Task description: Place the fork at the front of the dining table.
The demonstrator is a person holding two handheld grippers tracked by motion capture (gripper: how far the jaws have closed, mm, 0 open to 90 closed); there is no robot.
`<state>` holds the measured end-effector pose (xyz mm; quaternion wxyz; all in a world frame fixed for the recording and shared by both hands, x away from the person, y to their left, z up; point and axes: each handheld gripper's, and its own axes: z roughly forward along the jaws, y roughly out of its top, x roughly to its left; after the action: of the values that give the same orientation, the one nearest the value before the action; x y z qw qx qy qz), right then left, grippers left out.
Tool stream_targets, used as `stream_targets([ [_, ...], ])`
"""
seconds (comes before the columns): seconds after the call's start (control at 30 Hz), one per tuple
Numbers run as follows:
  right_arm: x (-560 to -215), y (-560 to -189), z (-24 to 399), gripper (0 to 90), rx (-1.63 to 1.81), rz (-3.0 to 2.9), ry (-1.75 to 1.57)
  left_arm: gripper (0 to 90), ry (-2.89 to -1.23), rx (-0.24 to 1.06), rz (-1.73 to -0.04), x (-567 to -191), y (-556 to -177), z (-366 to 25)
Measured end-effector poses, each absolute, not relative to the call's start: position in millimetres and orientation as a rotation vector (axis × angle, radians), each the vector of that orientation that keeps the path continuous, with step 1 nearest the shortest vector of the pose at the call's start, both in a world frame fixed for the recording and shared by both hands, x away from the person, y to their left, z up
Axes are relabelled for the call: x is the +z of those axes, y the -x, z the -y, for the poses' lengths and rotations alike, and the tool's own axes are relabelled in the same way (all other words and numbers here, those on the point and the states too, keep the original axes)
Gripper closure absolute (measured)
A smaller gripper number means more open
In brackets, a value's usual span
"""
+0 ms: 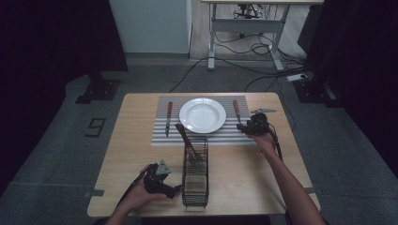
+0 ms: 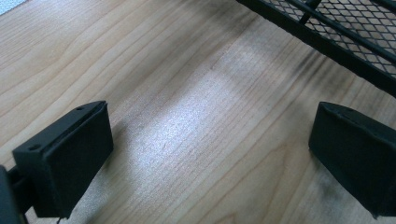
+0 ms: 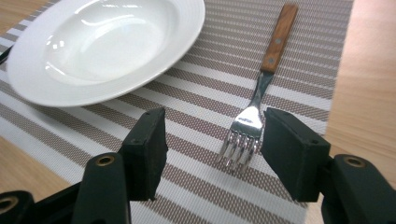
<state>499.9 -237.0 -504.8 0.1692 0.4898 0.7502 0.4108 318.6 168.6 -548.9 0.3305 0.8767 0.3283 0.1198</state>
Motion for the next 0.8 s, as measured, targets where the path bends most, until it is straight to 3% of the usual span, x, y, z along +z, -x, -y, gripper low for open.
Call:
stream_targets([
  [0.8,-475,-405,234,38.4,1.385,-2.190,-1.183,0.0,-2.292,0.312,-0.856,-549,-319,-169],
])
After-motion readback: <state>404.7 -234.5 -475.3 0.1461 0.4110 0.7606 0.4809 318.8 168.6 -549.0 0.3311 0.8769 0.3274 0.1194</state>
